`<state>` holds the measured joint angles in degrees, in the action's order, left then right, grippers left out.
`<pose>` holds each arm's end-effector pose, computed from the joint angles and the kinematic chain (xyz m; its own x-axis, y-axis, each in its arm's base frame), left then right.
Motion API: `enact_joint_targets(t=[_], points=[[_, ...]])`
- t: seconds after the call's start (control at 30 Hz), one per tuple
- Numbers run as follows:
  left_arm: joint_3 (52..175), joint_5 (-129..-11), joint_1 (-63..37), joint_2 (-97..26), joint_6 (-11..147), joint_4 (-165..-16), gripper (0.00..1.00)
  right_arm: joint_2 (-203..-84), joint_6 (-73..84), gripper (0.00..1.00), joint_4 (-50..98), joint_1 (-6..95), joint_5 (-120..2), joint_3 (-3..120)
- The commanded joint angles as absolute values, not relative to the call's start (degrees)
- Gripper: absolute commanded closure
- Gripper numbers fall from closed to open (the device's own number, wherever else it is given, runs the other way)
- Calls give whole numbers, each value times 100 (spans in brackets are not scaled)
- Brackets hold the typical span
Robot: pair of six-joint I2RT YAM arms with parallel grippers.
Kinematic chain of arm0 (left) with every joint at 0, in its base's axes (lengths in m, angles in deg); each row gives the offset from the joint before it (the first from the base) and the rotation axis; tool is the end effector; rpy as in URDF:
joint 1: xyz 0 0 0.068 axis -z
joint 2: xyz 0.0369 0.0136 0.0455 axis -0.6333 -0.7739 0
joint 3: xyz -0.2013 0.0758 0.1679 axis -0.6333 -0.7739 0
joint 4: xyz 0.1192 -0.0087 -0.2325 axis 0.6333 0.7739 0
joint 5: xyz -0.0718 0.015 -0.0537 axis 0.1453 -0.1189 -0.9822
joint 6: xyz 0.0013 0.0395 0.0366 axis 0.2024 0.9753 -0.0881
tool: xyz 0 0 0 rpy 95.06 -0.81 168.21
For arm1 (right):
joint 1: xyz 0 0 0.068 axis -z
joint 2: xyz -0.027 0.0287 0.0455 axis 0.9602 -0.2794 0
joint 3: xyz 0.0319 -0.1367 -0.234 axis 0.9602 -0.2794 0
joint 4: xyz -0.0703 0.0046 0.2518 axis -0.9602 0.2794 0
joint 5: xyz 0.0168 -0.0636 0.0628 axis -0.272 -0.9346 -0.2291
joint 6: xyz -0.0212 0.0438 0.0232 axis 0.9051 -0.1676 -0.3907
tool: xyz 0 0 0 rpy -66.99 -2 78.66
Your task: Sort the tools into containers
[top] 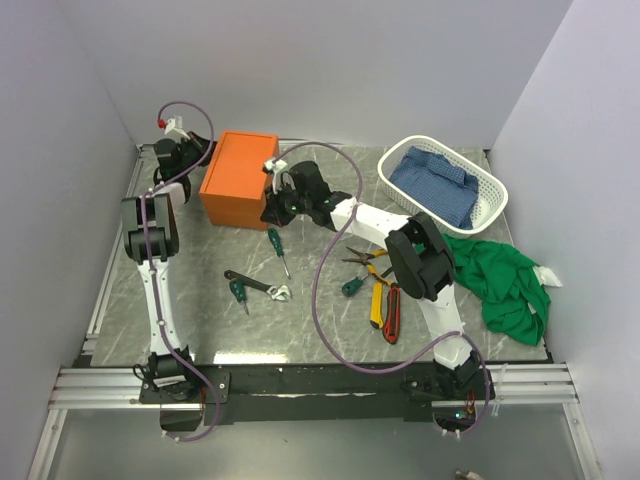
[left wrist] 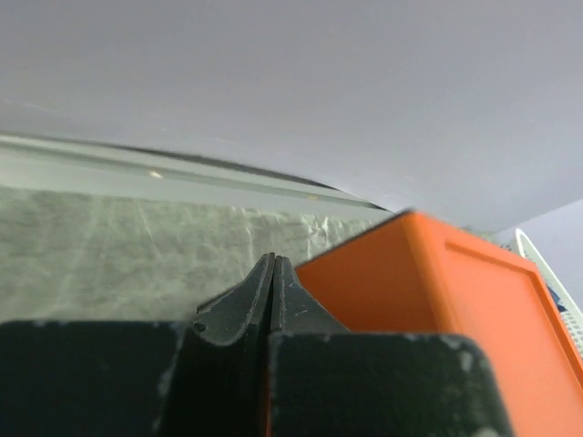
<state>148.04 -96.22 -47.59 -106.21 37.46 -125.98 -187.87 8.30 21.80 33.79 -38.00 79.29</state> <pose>0.5663 0.0623 0.1519 -0.3108 -0.6060 -0.7322 0.3082 0.6645 -0.6808 0.3803 0.3410 0.2147 -0.4097 -0.2647 -0.8730 -0.8632 0.4221 0.2771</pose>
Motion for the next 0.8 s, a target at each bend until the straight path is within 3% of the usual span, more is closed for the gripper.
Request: enact_joint_targets(t=[0.0,0.27,0.47,0.67,0.77], points=[[14458,-9761,-4606,-10055,3426,-12848,94,-18755,425,95,1739,3361,-4400,8236],[13218,-10085,-4299,-9341,3504,-13041,92,-18835,591,95,1737,3440,-4772,8429],[13191,-9910,-4307,-9078,3750,-12700,90,-18150,768,95,2309,3896,-4350,7806],[13253,-8979,-4930,-8542,3865,-11680,85,-17500,995,100,2872,4652,-3831,7401],[13436,-9047,-5142,-8672,4251,-11486,83,-17323,1110,100,2802,4811,-4014,7216]])
